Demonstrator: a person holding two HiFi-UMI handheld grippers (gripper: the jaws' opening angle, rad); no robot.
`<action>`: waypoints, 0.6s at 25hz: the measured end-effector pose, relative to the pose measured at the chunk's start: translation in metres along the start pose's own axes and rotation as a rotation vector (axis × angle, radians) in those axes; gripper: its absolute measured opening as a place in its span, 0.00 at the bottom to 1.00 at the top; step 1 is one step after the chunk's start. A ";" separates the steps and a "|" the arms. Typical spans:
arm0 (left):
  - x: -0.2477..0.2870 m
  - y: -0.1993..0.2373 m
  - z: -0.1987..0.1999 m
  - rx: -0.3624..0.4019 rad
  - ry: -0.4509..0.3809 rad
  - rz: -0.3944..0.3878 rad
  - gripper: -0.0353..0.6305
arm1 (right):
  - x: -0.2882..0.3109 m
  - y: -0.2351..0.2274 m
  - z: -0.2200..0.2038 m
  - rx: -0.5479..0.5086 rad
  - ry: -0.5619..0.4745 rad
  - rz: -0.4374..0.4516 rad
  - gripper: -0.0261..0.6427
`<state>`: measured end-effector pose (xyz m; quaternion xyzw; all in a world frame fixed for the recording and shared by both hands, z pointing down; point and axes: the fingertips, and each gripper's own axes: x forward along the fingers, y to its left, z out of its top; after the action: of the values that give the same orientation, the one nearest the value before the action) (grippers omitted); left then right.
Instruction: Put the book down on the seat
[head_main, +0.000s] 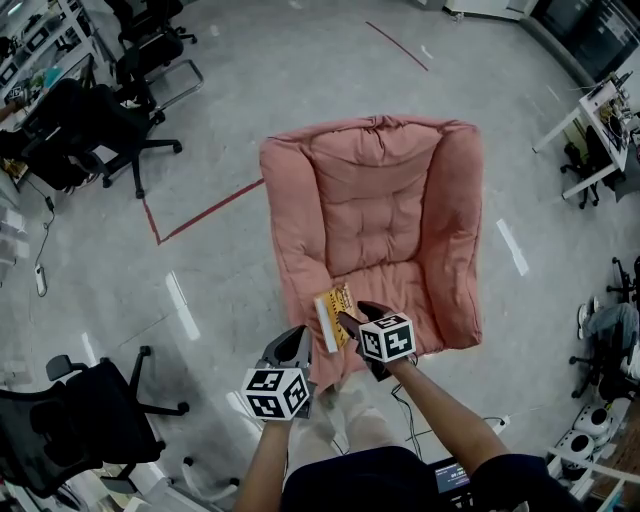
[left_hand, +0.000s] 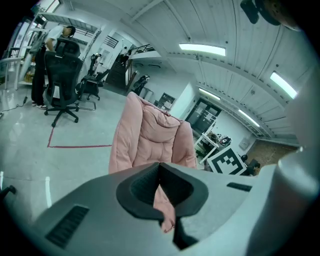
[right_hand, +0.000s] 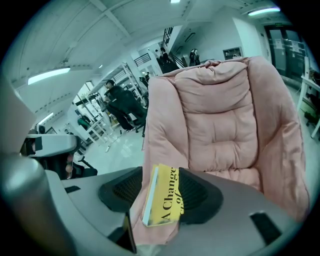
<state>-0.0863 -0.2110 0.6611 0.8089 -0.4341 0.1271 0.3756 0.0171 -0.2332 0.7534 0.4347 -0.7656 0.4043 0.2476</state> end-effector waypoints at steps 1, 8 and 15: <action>-0.001 -0.003 0.001 0.015 0.002 -0.002 0.06 | -0.002 0.002 0.000 -0.004 -0.001 0.001 0.38; -0.011 -0.021 0.022 0.043 -0.034 -0.030 0.06 | -0.021 0.013 0.016 -0.042 -0.028 0.010 0.31; -0.023 -0.041 0.042 0.064 -0.072 -0.050 0.06 | -0.057 0.020 0.047 -0.092 -0.107 -0.011 0.13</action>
<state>-0.0725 -0.2134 0.5999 0.8351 -0.4227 0.1023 0.3368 0.0272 -0.2398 0.6775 0.4482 -0.7932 0.3433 0.2282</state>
